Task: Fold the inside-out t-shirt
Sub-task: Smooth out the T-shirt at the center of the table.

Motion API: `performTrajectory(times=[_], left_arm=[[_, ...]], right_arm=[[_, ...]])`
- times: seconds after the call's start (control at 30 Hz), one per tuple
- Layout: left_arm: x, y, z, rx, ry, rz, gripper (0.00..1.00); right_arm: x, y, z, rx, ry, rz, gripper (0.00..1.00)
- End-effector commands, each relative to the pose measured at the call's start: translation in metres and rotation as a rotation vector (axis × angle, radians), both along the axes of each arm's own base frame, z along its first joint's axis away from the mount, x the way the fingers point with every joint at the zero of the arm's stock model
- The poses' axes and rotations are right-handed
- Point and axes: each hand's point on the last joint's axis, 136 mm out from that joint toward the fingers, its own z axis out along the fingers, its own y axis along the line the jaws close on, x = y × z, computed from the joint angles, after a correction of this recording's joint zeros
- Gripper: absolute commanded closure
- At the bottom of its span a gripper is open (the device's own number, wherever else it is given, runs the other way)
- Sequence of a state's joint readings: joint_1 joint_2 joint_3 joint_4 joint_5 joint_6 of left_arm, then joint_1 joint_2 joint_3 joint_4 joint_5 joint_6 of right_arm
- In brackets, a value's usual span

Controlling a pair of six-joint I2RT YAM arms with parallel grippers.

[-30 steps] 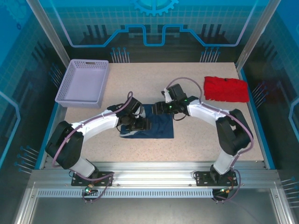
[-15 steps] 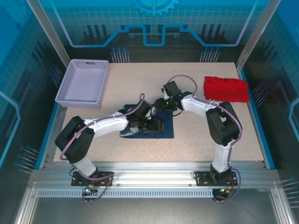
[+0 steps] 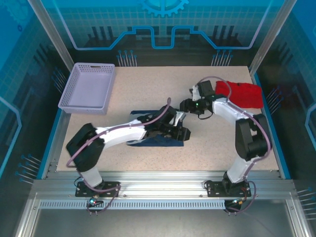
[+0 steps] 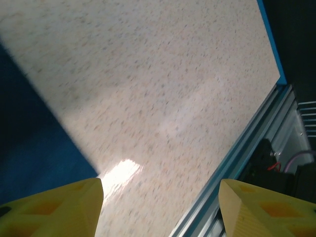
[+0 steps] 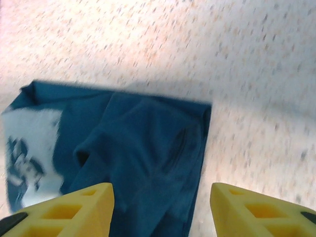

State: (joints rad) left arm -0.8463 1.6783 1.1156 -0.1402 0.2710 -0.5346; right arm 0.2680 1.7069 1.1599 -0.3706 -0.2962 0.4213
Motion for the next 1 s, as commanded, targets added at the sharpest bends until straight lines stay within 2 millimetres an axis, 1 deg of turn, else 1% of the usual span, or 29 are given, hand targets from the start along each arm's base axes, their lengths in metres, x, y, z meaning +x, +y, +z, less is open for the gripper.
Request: performTrajectory(times=[0.0,0.03,0.1,0.17,0.2,0.23,0.3,0.4,0.47,0.5,0.53,0.6,0.67,0.77,0.8,0.97], left_arm=[[0.0,0.063,0.014,0.073,-0.083,0.083,0.35],[0.003,0.084,0.013,0.091,-0.076,0.138,0.35],[0.01,0.132,0.011,0.108,-0.043,0.28,0.34],[0.016,0.168,0.012,0.089,-0.023,0.393,0.34],[0.018,0.183,0.015,0.079,-0.028,0.436,0.34],[0.02,0.193,0.016,0.075,-0.034,0.466,0.34],[0.023,0.209,0.019,0.073,-0.044,0.503,0.34],[0.023,0.214,0.021,0.084,-0.055,0.504,0.34],[0.023,0.214,0.018,0.088,-0.048,0.5,0.33],[0.022,0.214,0.016,0.09,-0.049,0.497,0.33],[0.022,0.214,0.015,0.09,-0.048,0.496,0.34],[0.021,0.214,0.012,0.092,-0.043,0.494,0.33],[0.021,0.214,0.011,0.094,-0.042,0.492,0.33],[0.02,0.215,0.01,0.103,-0.044,0.487,0.33],[0.021,0.215,0.009,0.108,-0.047,0.486,0.33],[0.025,0.214,0.003,0.123,-0.037,0.48,0.33]], right_arm=[[-0.051,0.025,0.005,0.118,0.046,0.102,0.44],[-0.064,0.034,0.004,0.139,0.053,0.126,0.44],[-0.091,0.056,0.001,0.157,0.074,0.181,0.42],[-0.111,0.077,-0.002,0.173,0.084,0.225,0.4],[-0.115,0.087,0.0,0.182,0.08,0.238,0.4],[-0.126,0.09,-0.01,0.17,0.106,0.243,0.4],[-0.132,0.099,-0.016,0.151,0.118,0.254,0.4],[-0.136,0.109,-0.024,0.139,0.136,0.27,0.45],[-0.14,0.111,-0.035,0.119,0.159,0.275,0.49],[-0.133,0.118,-0.028,0.127,0.139,0.28,0.53],[-0.131,0.12,-0.029,0.122,0.138,0.281,0.56],[-0.127,0.119,-0.032,0.096,0.14,0.272,0.68],[-0.125,0.114,-0.03,0.061,0.132,0.261,0.77],[-0.125,0.1,-0.025,0.0,0.115,0.239,0.88],[-0.128,0.095,-0.025,-0.013,0.116,0.233,0.9],[-0.138,0.066,-0.027,-0.067,0.153,0.181,0.92]])
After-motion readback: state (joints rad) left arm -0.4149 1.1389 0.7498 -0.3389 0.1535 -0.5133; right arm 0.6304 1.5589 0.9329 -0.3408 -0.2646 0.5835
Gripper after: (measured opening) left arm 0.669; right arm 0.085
